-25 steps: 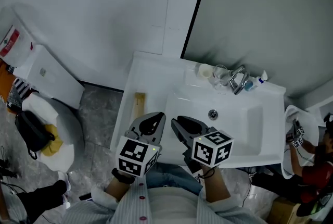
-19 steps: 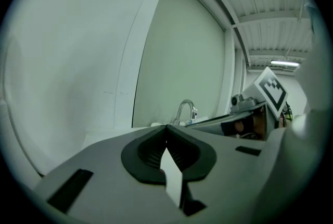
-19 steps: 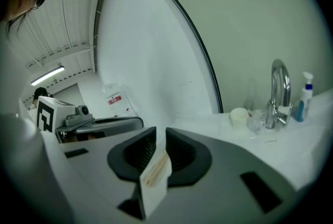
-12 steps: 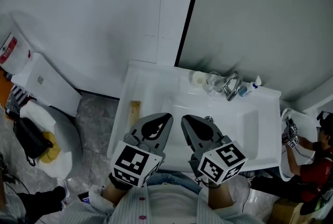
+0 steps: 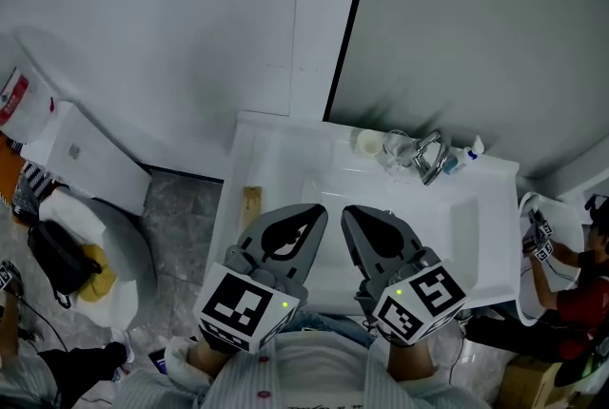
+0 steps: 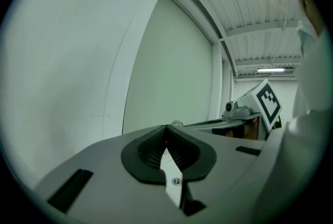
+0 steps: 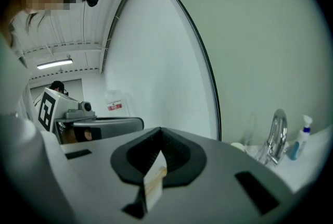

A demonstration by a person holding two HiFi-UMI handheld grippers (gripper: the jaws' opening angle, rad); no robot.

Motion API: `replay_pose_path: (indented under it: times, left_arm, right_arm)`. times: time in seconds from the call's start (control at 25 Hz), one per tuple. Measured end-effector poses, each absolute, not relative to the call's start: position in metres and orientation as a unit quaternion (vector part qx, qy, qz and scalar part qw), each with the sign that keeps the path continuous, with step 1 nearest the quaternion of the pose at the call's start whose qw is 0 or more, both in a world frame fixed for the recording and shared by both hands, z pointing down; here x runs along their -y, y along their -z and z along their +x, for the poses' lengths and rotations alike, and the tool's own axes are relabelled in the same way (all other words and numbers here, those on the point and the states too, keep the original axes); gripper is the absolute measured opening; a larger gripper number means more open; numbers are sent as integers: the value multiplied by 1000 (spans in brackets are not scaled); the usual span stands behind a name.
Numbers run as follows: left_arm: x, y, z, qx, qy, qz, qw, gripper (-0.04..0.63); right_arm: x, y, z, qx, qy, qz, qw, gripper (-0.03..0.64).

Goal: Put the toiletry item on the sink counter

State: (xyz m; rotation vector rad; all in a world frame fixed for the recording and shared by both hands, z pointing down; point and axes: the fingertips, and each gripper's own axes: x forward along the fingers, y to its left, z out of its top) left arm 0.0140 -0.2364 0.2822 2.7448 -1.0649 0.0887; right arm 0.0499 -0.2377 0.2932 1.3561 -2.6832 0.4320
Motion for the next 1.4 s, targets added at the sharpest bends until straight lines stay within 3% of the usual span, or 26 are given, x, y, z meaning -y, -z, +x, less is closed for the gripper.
replay_pose_path:
  times: [1.4]
  left_arm:
    - [248, -291, 3, 351, -30, 930, 103, 17]
  right_arm:
    - [251, -308, 39, 877, -151, 450, 74, 9]
